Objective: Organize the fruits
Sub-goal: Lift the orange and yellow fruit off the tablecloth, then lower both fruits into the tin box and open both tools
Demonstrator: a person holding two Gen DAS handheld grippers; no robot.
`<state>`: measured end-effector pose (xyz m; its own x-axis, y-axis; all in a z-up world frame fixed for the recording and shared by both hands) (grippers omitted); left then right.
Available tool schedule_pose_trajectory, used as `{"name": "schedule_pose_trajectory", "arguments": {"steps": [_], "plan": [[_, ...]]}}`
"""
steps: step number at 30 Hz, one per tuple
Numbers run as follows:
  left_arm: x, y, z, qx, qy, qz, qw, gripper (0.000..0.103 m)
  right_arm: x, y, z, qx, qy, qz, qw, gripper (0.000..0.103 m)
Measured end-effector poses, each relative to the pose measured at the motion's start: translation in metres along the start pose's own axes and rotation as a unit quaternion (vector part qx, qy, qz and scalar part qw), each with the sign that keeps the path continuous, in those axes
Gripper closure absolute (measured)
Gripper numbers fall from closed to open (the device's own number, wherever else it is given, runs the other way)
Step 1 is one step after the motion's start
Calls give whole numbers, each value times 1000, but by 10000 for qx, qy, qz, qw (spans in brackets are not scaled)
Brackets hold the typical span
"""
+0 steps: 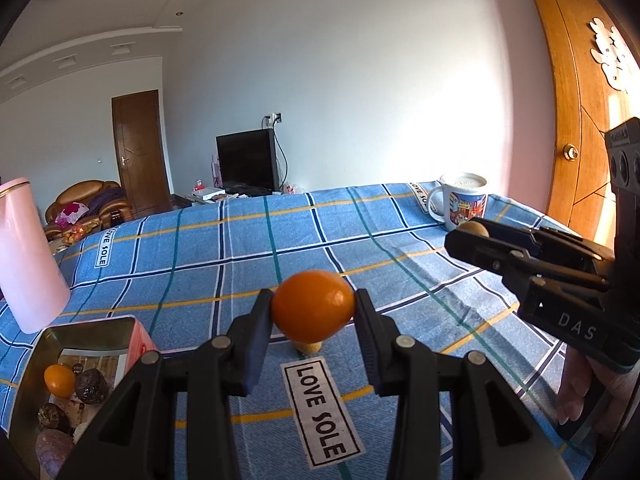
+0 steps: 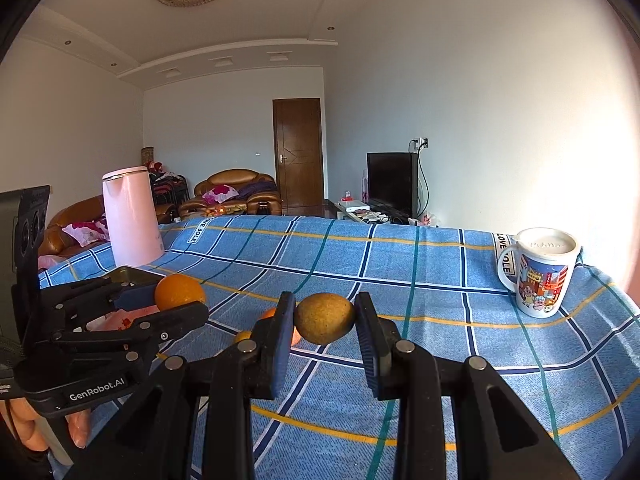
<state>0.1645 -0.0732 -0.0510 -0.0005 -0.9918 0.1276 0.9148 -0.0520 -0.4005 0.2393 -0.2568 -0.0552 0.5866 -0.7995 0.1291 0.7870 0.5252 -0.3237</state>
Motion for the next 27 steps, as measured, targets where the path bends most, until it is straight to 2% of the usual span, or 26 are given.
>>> {"name": "schedule_pose_trajectory", "arguments": {"steps": [8, 18, 27], "plan": [[-2, -7, 2, 166, -34, -25, 9999, 61, -8, -9, 2, 158, -131, -42, 9998, 71], [-3, -11, 2, 220, -79, -101, 9997, 61, -13, -13, 2, 148, -155, -141, 9997, 71], [-31, -26, 4, 195, -320, -56, 9993, 61, -38, 3, 9, 1, -91, 249, 9996, 71]]}}
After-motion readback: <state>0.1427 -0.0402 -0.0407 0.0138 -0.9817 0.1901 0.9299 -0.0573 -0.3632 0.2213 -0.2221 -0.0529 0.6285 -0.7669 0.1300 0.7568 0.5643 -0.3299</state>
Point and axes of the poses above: each gripper's, at about its wrist camera, not at the fingertips, and y roughly the way its jaws point, x to its right, z to its top, the point moved 4 cm from there along y, roughly the way its jaws point, and after that the axes turned 11 degrees about -y, right-handed, at the moved point
